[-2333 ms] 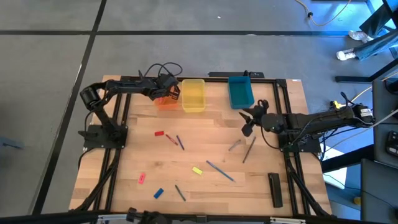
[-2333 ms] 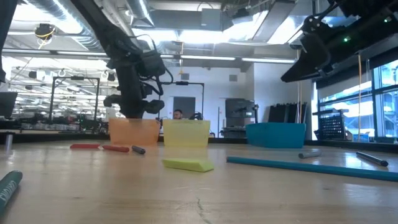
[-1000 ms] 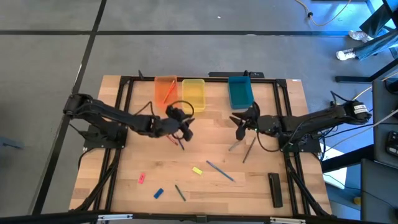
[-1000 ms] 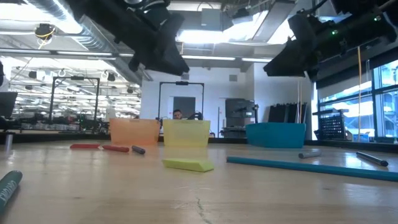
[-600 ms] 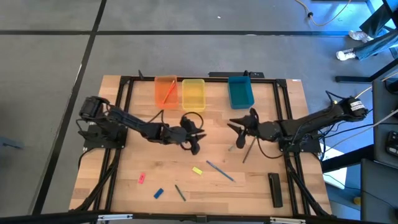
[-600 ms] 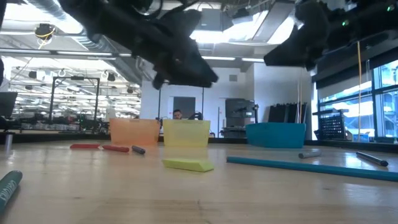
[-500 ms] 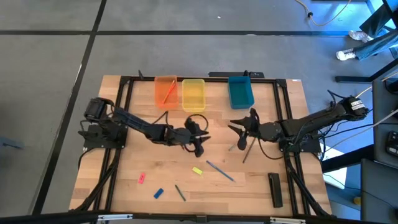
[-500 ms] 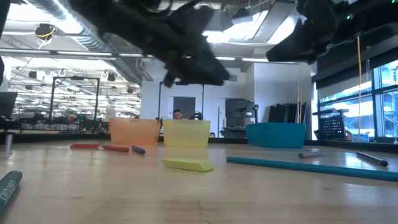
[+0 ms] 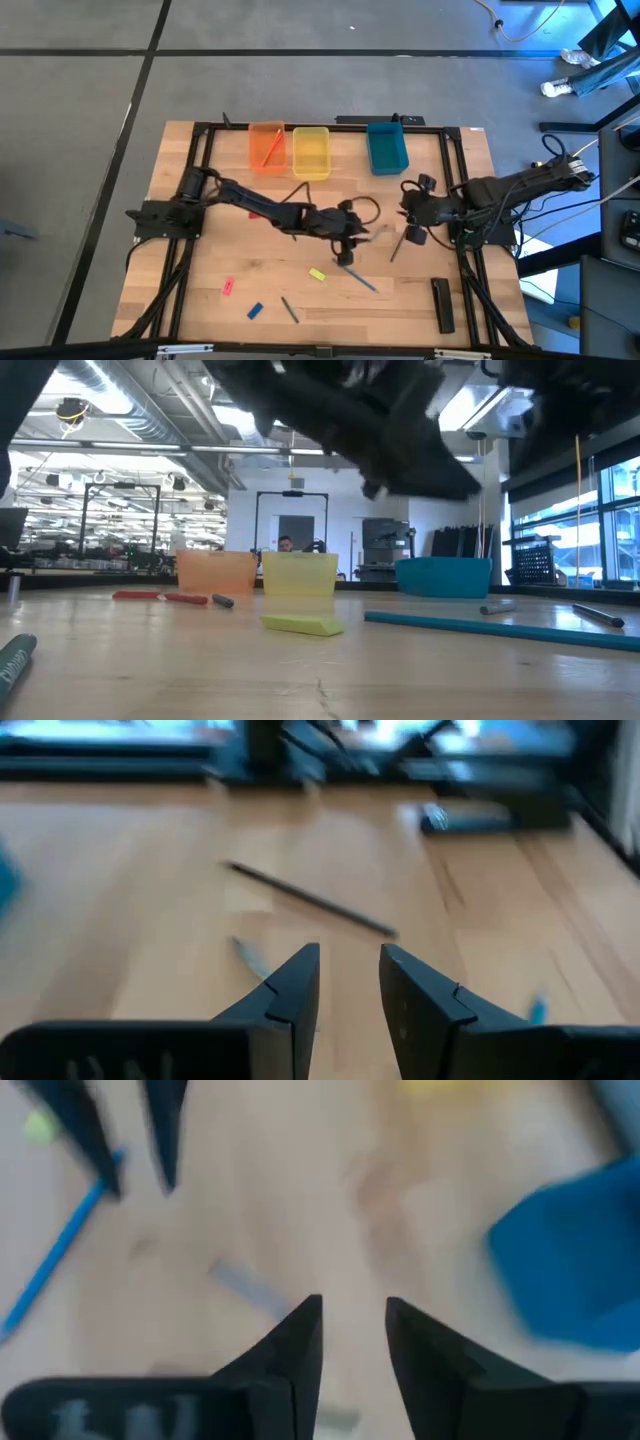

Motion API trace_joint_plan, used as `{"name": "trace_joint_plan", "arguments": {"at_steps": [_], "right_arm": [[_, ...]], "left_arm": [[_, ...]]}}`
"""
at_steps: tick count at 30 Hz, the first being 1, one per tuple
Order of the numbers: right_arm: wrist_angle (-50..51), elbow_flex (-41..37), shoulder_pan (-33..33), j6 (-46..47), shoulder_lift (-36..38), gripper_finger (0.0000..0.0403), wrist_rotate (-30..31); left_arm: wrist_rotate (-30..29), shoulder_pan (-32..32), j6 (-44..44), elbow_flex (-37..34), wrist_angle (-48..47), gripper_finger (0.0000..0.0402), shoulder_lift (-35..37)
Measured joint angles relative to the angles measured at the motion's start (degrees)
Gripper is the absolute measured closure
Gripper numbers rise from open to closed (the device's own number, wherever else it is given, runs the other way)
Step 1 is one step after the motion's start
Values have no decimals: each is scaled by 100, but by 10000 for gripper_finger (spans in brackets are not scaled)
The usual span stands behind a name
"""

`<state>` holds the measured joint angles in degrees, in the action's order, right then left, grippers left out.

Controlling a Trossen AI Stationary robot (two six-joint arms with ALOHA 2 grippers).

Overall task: Sort crayons/erasers/pens/pencils in bins
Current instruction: Put the blue pencil into the orange bin

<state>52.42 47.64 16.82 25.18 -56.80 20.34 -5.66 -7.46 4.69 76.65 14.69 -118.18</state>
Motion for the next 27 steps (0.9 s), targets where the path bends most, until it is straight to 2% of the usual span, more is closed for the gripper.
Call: {"name": "trace_joint_plan", "arguments": {"at_steps": [2,4,10,12,17,27], "right_arm": [[192,-20,0,227,-3,287,-661],[210,-114,0,404,-8,287,-1078],[140,-485,0,843,-30,287,-1256],[101,-586,0,994,-37,287,-1240],[-464,-885,-4,1199,-37,287,-547],[-660,-955,0,1321,-37,287,-512]], "left_arm": [[489,-11,-338,137,-108,303,-236],[935,-21,-581,246,-175,303,-399],[2080,-28,-673,307,-785,303,-531],[2143,-61,-682,307,-1059,303,-529],[2122,-167,-791,305,-1646,309,-531],[1822,-304,-778,303,-1878,341,-599]]}}
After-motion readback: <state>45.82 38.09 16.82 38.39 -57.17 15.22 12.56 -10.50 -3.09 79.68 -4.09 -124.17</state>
